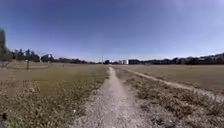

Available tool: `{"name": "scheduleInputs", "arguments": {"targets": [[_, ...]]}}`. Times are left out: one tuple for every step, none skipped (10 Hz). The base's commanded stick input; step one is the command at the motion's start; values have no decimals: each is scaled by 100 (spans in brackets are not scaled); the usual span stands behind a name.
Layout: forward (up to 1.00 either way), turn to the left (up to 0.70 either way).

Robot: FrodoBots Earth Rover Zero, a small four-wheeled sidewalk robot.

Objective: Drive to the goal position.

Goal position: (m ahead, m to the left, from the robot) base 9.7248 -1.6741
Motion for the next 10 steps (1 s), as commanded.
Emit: {"name": "scheduleInputs", "arguments": {"targets": [[70, 0], [70, 0], [70, 0], [70, 0], [70, 0], [70, 0], [70, 0], [70, 0], [70, 0], [70, -28]]}}
